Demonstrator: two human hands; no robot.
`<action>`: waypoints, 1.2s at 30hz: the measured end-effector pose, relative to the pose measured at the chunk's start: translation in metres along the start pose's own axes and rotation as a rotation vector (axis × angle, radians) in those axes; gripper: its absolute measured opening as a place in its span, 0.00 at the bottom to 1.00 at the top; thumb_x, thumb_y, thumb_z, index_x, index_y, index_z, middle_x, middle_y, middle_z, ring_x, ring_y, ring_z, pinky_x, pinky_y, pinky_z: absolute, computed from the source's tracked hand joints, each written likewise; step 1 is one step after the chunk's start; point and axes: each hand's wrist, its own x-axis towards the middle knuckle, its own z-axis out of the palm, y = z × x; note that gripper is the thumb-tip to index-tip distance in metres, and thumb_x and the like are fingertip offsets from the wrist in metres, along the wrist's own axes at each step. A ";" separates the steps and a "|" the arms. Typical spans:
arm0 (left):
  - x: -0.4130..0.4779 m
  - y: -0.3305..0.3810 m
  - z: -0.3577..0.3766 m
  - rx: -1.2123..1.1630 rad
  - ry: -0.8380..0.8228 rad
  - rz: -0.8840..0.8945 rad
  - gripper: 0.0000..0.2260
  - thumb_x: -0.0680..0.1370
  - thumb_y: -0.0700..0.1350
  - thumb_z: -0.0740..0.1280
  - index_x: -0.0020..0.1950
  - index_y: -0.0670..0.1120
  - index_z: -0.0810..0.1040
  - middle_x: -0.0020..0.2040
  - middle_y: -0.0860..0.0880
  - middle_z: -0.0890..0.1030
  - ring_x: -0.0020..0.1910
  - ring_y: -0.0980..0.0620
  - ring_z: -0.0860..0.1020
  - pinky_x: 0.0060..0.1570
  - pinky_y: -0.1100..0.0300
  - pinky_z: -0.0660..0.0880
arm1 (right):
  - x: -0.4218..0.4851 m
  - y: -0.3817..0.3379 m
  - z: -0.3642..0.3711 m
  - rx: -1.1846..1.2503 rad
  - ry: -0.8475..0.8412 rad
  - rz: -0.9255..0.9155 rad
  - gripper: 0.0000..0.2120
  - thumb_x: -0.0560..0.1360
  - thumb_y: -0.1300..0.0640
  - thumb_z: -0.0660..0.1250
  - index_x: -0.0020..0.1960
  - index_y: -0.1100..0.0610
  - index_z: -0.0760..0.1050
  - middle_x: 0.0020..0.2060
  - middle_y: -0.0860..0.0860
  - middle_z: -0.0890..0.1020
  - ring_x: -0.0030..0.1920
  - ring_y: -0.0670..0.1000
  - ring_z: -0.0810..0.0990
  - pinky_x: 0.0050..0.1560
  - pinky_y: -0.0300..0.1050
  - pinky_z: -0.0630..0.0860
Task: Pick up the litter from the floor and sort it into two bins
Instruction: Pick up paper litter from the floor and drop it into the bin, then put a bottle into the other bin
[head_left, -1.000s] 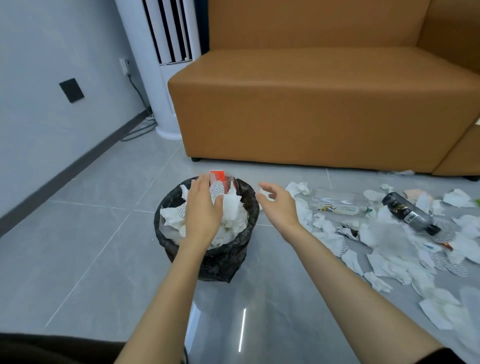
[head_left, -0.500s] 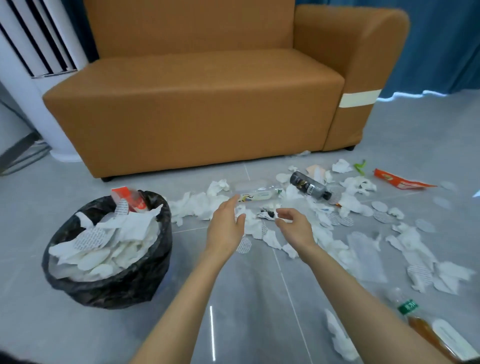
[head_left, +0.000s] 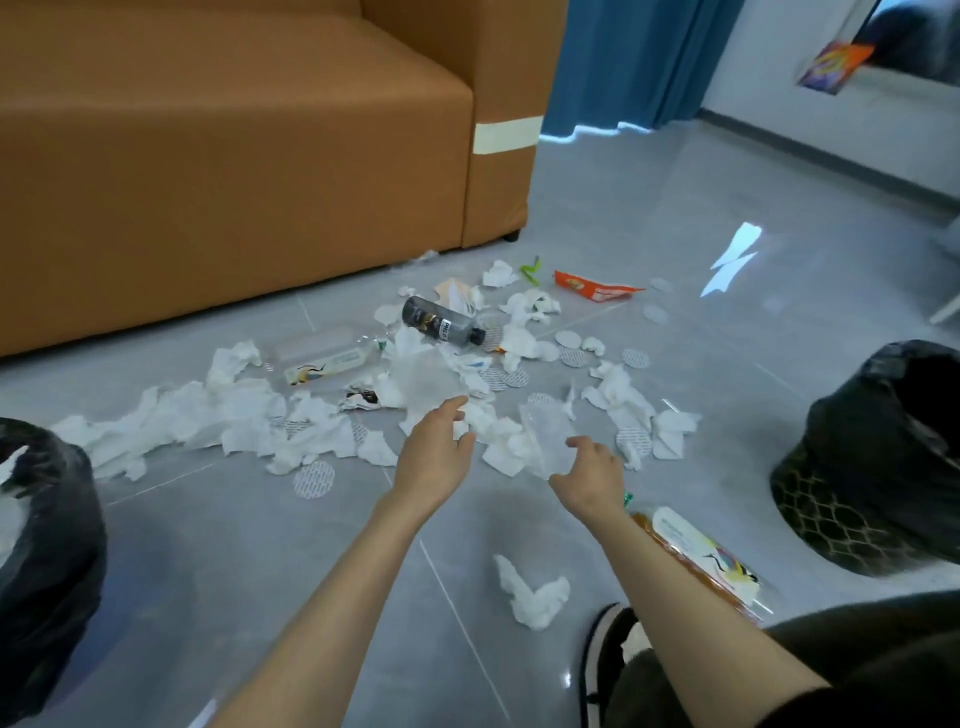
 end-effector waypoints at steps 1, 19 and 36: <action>0.000 0.001 0.009 0.005 -0.030 0.006 0.20 0.79 0.42 0.62 0.71 0.48 0.66 0.64 0.48 0.75 0.63 0.48 0.73 0.61 0.56 0.69 | 0.001 0.014 0.000 -0.043 0.001 0.033 0.28 0.73 0.58 0.65 0.71 0.54 0.62 0.69 0.55 0.66 0.70 0.58 0.61 0.68 0.51 0.63; -0.005 0.015 0.064 0.174 -0.277 0.090 0.21 0.79 0.44 0.62 0.72 0.49 0.65 0.66 0.49 0.73 0.63 0.49 0.73 0.62 0.56 0.69 | 0.006 0.127 -0.006 -0.432 -0.006 0.141 0.31 0.73 0.39 0.64 0.68 0.53 0.60 0.63 0.55 0.70 0.60 0.58 0.71 0.60 0.53 0.67; 0.043 0.188 0.010 0.128 -0.186 0.330 0.19 0.79 0.42 0.62 0.70 0.47 0.67 0.65 0.48 0.75 0.61 0.48 0.74 0.60 0.58 0.69 | 0.043 0.020 -0.227 0.157 0.247 -0.016 0.38 0.67 0.55 0.75 0.70 0.59 0.58 0.65 0.59 0.66 0.63 0.62 0.71 0.62 0.53 0.71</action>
